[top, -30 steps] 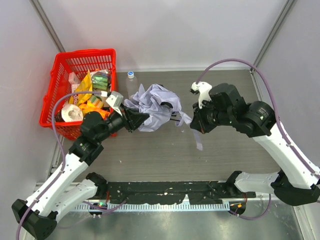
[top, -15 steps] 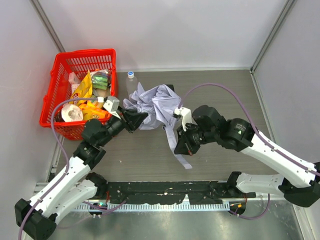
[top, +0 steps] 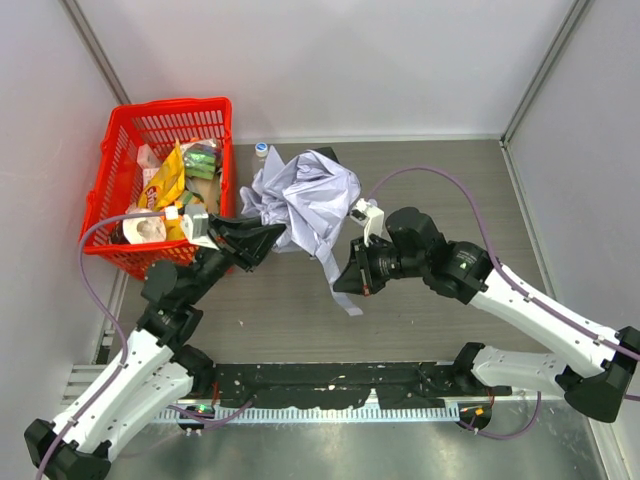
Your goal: Put away the umbrella
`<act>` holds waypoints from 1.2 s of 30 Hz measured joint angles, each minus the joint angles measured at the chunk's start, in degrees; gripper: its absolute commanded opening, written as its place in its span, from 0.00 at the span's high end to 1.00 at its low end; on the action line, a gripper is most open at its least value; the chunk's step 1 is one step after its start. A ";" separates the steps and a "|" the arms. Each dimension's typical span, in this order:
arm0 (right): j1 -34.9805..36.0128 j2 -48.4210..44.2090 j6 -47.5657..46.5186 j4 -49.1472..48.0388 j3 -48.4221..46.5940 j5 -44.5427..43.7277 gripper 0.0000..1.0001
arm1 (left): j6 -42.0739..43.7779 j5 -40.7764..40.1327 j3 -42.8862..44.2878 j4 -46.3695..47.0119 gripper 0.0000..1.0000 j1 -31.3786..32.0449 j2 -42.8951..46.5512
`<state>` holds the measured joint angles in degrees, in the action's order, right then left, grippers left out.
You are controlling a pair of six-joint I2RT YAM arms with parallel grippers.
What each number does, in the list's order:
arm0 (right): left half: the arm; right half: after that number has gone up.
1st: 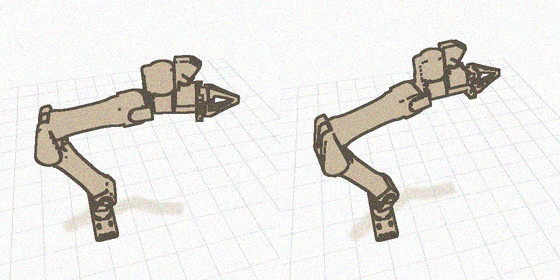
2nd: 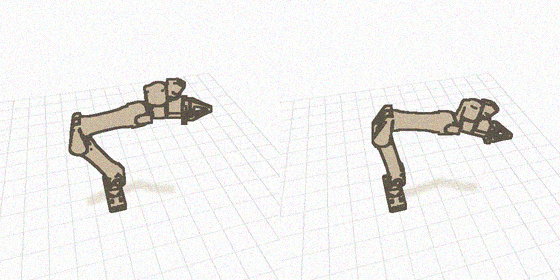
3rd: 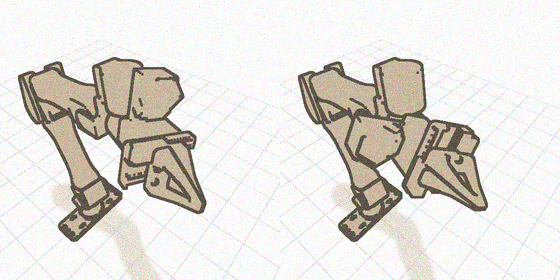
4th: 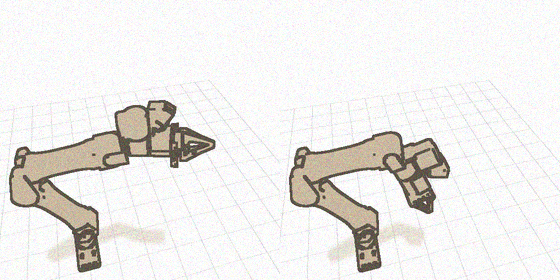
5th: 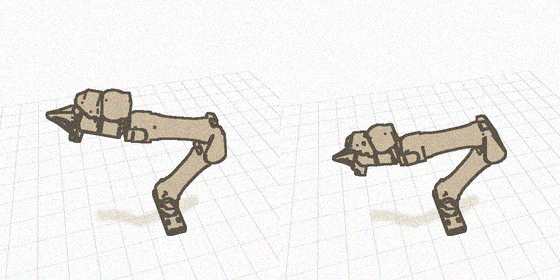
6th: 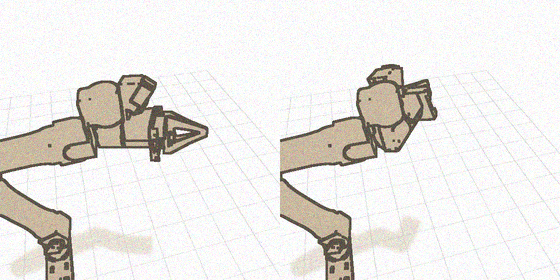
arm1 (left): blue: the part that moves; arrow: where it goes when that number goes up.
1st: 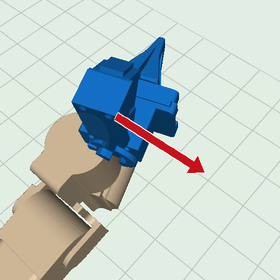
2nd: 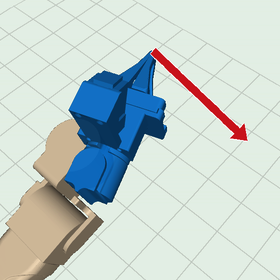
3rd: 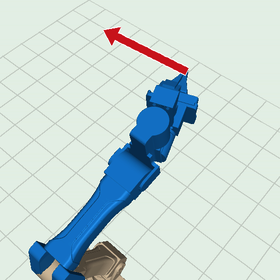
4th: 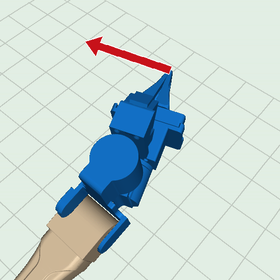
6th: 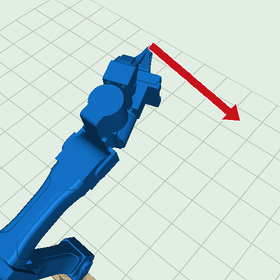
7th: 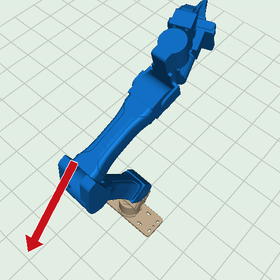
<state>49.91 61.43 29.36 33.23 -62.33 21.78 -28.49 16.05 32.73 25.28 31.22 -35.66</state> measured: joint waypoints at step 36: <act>9.66 -8.33 2.64 -10.54 12.26 -14.36 0.99 | -17.59 -1.75 -4.28 16.04 1.00 0.00 -7.61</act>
<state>59.57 53.10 32.01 22.70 -50.06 7.42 -46.09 14.31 28.45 41.32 31.22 -43.27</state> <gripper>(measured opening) 0.024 0.294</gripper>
